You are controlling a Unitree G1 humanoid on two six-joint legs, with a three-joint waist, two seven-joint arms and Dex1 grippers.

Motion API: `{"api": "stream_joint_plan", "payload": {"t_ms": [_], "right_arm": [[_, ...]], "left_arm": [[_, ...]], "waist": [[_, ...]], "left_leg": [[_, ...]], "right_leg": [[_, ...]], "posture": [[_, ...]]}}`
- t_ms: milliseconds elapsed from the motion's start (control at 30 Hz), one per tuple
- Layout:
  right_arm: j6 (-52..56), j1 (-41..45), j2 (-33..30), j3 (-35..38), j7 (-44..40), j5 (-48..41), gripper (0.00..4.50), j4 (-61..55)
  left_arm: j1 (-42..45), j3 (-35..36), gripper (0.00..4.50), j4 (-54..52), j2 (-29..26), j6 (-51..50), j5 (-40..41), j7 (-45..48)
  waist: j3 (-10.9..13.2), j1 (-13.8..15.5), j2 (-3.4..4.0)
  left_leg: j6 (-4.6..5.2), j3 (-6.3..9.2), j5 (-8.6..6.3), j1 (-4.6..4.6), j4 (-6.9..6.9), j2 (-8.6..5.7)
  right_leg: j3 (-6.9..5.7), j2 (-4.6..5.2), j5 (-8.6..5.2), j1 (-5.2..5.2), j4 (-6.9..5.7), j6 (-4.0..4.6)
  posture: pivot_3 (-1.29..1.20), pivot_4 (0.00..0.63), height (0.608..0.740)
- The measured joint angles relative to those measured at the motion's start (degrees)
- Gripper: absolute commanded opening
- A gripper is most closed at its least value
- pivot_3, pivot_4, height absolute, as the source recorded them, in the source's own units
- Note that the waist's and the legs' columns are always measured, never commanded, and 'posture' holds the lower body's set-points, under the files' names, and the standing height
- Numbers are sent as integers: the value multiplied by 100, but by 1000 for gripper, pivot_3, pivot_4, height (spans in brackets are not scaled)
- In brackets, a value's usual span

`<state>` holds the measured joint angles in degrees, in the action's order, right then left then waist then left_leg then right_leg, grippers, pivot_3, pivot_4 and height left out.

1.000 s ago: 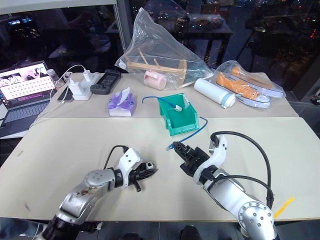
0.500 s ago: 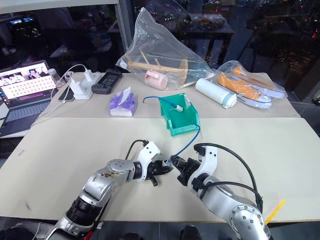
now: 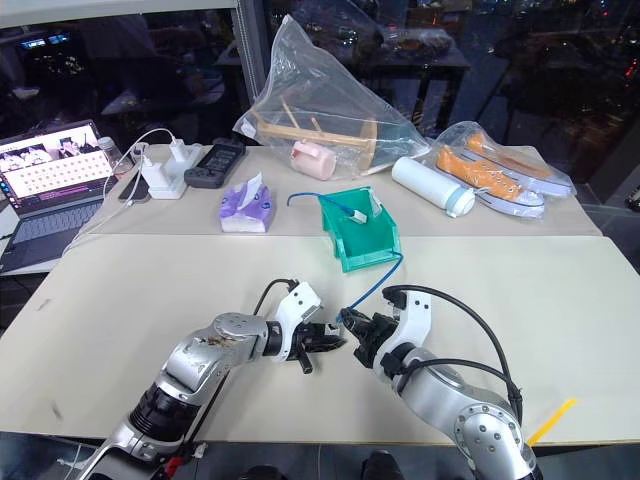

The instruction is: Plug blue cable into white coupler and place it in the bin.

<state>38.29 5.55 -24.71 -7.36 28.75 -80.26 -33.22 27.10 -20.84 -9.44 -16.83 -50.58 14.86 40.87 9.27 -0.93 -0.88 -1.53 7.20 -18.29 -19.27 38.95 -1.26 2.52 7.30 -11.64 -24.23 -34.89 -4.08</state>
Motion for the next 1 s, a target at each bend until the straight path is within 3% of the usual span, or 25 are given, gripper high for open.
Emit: {"api": "stream_joint_plan", "payload": {"t_ms": [633,1000], "right_arm": [[483,-92,-203,341,160,-219,0,-158],[990,175,-797,238,-44,96,0,-283]], "left_arm": [[151,-115,692,233,253,36,4,24],[467,-354,692,285,179,-186,-22,105]], "waist": [[-1,23,-1],[-2,23,-3]], "left_leg": [[0,1,0,1,2,-1],[0,0,0,1,3,-1]], "right_leg": [[-1,0,0,6,1,0],[-1,0,0,8,2,-1]], "posture": [[0,150,740],[0,150,740]]}}
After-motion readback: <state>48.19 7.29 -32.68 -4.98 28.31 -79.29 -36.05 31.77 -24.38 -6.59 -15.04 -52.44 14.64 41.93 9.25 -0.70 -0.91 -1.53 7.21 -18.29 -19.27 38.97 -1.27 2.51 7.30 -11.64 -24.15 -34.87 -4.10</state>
